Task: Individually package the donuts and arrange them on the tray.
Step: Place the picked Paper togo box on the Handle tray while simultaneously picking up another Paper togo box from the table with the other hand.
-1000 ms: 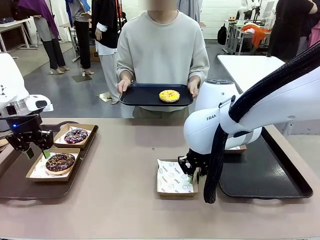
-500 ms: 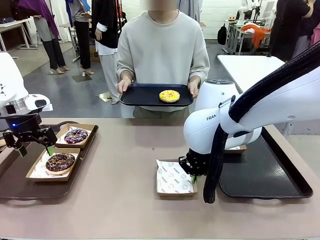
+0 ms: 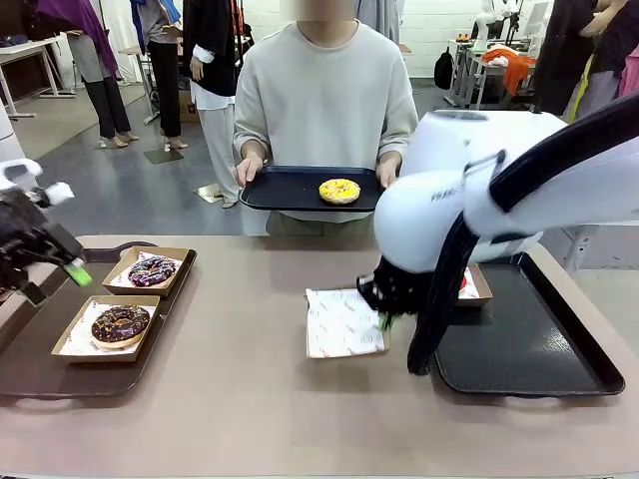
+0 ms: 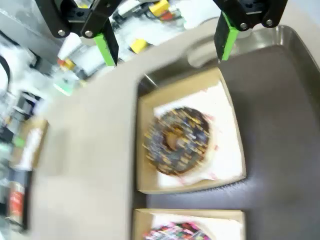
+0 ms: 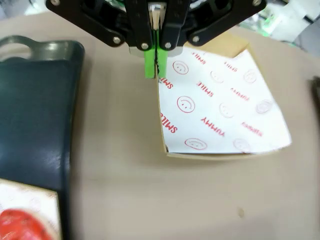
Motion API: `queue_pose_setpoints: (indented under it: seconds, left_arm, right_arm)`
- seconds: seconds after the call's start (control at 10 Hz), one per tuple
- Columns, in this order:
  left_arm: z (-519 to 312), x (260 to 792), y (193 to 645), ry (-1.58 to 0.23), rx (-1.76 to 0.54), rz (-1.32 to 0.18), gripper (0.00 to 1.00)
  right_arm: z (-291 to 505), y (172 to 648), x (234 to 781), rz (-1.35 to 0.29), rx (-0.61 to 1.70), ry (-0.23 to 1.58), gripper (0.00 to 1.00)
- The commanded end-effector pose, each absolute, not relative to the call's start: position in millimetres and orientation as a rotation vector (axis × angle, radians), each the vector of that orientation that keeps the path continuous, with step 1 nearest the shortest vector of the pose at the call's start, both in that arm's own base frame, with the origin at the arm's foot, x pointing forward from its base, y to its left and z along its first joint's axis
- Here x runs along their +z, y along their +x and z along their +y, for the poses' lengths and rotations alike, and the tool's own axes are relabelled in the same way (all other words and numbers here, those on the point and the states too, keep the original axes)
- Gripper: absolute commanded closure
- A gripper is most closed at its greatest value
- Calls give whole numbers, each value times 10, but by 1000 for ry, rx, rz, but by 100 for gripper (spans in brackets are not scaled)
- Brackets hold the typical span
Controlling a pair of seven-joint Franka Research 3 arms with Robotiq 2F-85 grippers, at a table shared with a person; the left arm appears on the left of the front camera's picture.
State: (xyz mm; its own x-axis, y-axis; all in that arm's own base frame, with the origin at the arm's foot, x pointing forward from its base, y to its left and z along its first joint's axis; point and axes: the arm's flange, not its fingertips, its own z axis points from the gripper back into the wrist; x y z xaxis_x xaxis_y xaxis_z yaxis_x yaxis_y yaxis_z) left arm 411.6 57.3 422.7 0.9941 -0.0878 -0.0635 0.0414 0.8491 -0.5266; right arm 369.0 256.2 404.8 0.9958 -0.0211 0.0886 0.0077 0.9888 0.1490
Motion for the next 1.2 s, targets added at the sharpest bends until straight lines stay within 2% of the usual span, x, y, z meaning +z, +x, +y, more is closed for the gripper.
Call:
queue_pose_setpoints:
  seconds: [0.0, 0.3, 0.7, 1.1]
  left_arm:
    - [1189, 4422, 4065, -822, -43, 94, 0]
    - [1957, 4388, 4048, -1113, 39, 49, 0]
    - [2622, 3976, 4057, -1271, 129, 51, 0]
    - [2857, 3810, 3993, -1339, 140, 18, 0]
  right_arm:
    - [2452, 3711, 4477, -114, -2, 179, 100]
    - [2585, 4051, 5014, -58, 20, 105, 100]
    - [2939, 4742, 5314, -15, -20, 33, 100]
    - [3033, 5202, 5390, -60, -91, 35, 100]
